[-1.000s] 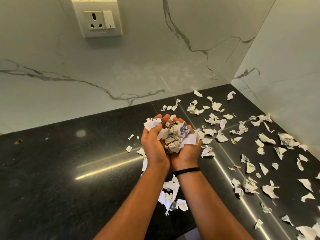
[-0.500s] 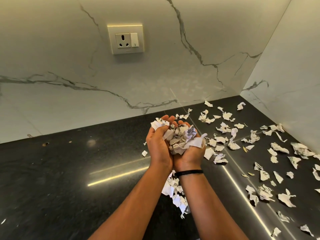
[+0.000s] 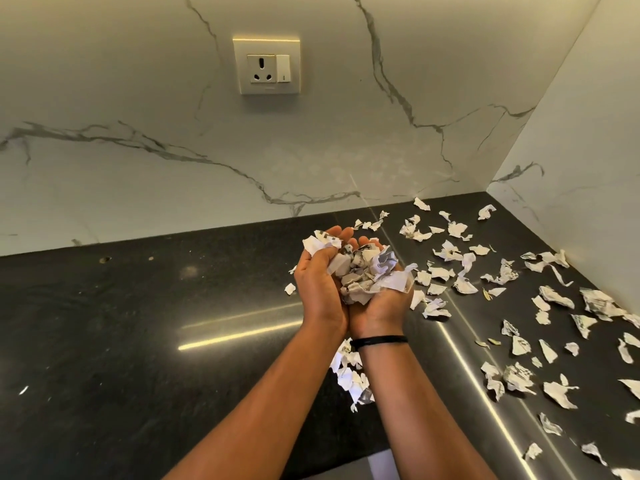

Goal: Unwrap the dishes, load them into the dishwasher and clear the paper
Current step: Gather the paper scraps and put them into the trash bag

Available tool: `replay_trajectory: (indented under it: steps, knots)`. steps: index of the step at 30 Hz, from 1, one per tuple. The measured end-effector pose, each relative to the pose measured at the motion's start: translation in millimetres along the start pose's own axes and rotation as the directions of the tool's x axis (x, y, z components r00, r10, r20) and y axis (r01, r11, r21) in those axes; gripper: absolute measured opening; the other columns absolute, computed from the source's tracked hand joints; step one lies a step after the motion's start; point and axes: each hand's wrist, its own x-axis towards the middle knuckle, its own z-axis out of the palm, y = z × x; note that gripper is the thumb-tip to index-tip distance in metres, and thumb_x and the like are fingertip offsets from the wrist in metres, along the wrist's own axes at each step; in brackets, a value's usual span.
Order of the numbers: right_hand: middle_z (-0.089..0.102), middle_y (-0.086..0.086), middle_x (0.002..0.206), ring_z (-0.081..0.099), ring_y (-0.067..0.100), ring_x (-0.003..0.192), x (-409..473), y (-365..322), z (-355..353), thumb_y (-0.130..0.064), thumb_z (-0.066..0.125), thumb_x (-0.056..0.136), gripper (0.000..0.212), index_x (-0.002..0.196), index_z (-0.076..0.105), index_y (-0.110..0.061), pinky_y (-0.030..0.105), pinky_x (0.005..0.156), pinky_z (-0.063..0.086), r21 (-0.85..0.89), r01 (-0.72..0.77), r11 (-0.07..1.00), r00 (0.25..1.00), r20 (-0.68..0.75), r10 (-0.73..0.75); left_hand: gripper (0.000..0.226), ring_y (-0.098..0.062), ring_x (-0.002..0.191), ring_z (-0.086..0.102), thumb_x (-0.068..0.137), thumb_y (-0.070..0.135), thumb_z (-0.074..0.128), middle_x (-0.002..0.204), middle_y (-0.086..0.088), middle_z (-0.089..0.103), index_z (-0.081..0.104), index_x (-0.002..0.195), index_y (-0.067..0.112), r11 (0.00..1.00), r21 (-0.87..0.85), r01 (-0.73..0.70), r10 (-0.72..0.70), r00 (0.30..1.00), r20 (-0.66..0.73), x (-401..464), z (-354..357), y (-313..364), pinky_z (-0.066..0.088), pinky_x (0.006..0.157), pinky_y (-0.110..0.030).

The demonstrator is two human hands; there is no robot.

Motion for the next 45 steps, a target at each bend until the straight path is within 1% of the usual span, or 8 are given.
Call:
replay_trajectory:
  steps: [4,10,17,22,26,32,39,45]
  knots:
    - [0.060,0.026,0.133,0.057,0.043,0.126,-23,-1,-2,-0.038,0.048,0.089,0.062,0.135,0.055,0.002,0.055,0.109,0.044,-0.057,-0.063,0.996,0.998,0.016,0.064,0.031,-0.028,0.094,0.072,0.100,0.002,0.040,0.116,-0.020,0.072,0.065,0.118,0.002,0.999,-0.021,-0.044,0.043,0.998,-0.044,-24,-5,3,0.061,0.085,-0.039]
    - [0.068,0.013,0.104,0.067,0.029,0.099,-73,5,-1,-0.024,0.044,0.095,0.031,0.112,0.064,-0.007,0.044,0.092,0.054,-0.077,-0.195,0.978,0.975,0.095,0.202,0.030,-0.037,0.113,0.067,0.099,0.004,0.041,0.119,-0.019,0.071,0.066,0.117,0.005,0.986,-0.035,-0.160,0.154,0.977,-0.147,-66,-36,5,0.053,0.101,-0.052]
    - [0.062,0.013,0.110,0.054,0.032,0.115,-140,64,-19,-0.027,0.048,0.092,0.031,0.113,0.061,-0.009,0.049,0.114,0.040,-0.056,-0.436,0.898,0.881,0.175,0.439,0.032,-0.031,0.099,0.072,0.099,0.002,0.040,0.118,-0.019,0.071,0.064,0.120,0.002,0.957,-0.053,-0.287,0.253,0.907,-0.337,-119,-101,28,0.057,0.095,-0.048]
    - [0.061,0.014,0.115,0.056,0.031,0.114,-191,115,-35,-0.045,0.032,0.102,0.048,0.113,0.060,-0.008,0.049,0.114,0.040,-0.126,-0.530,0.839,0.828,0.136,0.543,0.030,-0.037,0.106,0.067,0.097,0.002,0.041,0.118,-0.020,0.071,0.066,0.113,0.005,0.926,-0.016,-0.376,0.324,0.818,-0.476,-151,-162,43,0.051,0.102,-0.057]
    - [0.063,0.015,0.108,0.060,0.030,0.105,-241,147,-39,-0.037,0.063,0.073,0.044,0.102,0.064,-0.005,0.046,0.106,0.046,-0.187,-0.585,0.789,0.762,0.206,0.614,0.032,-0.041,0.115,0.065,0.098,0.000,0.041,0.119,-0.021,0.070,0.065,0.119,0.000,0.900,0.019,-0.436,0.370,0.739,-0.563,-176,-216,51,0.050,0.103,-0.057]
    - [0.062,0.016,0.116,0.053,0.034,0.119,-307,218,-82,-0.039,0.036,0.098,0.046,0.112,0.062,-0.004,0.052,0.118,0.034,-0.204,-0.690,0.695,0.694,0.090,0.715,0.032,-0.046,0.121,0.060,0.096,0.002,0.043,0.124,-0.024,0.067,0.064,0.119,0.000,0.876,0.009,-0.482,0.369,0.658,-0.656,-206,-316,53,0.047,0.105,-0.060]
    - [0.066,0.017,0.112,0.061,0.033,0.111,-357,307,-184,-0.038,0.024,0.103,0.052,0.114,0.061,-0.003,0.047,0.110,0.044,-0.308,-0.763,0.568,0.601,-0.013,0.799,0.018,-0.028,0.085,0.067,0.093,0.004,0.050,0.089,-0.012,0.069,0.068,0.095,0.009,0.912,0.022,-0.409,0.267,0.554,-0.789,-227,-448,14,0.058,0.077,-0.039]
    - [0.031,0.026,0.158,0.031,0.042,0.147,-363,402,-326,-0.050,0.020,0.105,0.072,0.154,0.029,0.002,0.054,0.123,0.023,-0.282,-0.837,0.469,0.527,-0.187,0.829,0.036,-0.017,0.067,0.065,0.094,-0.005,0.048,0.074,-0.003,0.069,0.072,0.078,0.017,0.952,-0.019,-0.306,0.131,0.462,-0.877,-211,-576,-52,0.055,0.063,-0.027]
